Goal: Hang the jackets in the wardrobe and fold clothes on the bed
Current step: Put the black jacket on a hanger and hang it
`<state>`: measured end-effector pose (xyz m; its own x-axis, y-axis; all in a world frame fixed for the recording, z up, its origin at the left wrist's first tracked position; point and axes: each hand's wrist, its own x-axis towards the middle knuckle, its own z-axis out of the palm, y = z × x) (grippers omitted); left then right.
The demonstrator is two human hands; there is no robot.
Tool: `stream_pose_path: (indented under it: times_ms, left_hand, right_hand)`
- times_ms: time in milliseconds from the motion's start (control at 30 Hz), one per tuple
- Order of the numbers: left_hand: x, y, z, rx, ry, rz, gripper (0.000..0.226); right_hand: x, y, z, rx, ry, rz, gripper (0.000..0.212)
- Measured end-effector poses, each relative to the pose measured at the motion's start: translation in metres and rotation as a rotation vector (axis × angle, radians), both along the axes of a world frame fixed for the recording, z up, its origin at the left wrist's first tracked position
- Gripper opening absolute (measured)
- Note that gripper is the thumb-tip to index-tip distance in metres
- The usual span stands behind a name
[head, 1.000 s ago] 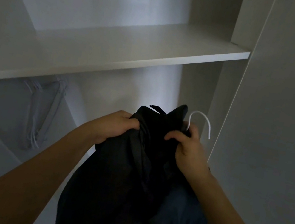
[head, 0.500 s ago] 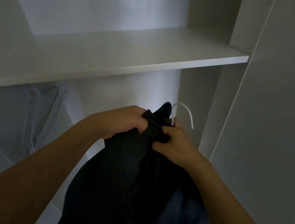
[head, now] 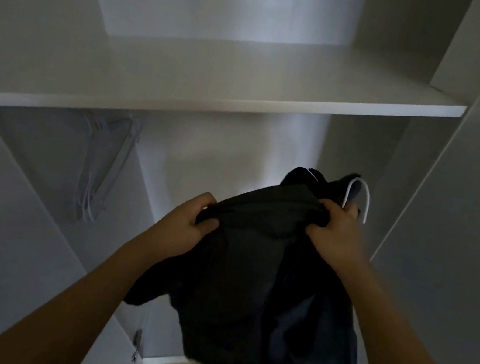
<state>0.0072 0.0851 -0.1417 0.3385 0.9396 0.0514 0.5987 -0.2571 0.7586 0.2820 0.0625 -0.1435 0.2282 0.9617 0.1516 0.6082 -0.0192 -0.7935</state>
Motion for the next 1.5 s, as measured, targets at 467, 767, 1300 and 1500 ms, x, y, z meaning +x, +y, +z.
stream_pose_path:
  times_ms: [467,767,1300,1500]
  left_hand:
    - [0.018,-0.019,0.053,0.516,0.354,-0.225,0.022]
    - [-0.002,-0.045,0.031,0.721,0.309,0.057,0.008]
    - [-0.025,-0.052,0.061,-0.196,-0.326,-0.131,0.016]
    - [-0.032,-0.057,0.061,-0.227,-0.326,-0.071,0.020]
  right_hand:
    - [-0.044,-0.004,-0.007,0.129,-0.169,0.248,0.031]
    - [-0.045,0.001,-0.013,-0.022,0.044,0.319,0.020]
    - [-0.071,-0.021,0.003,-0.198,0.393,0.344,0.072]
    - [-0.075,-0.017,-0.008,-0.012,0.178,0.352,0.010]
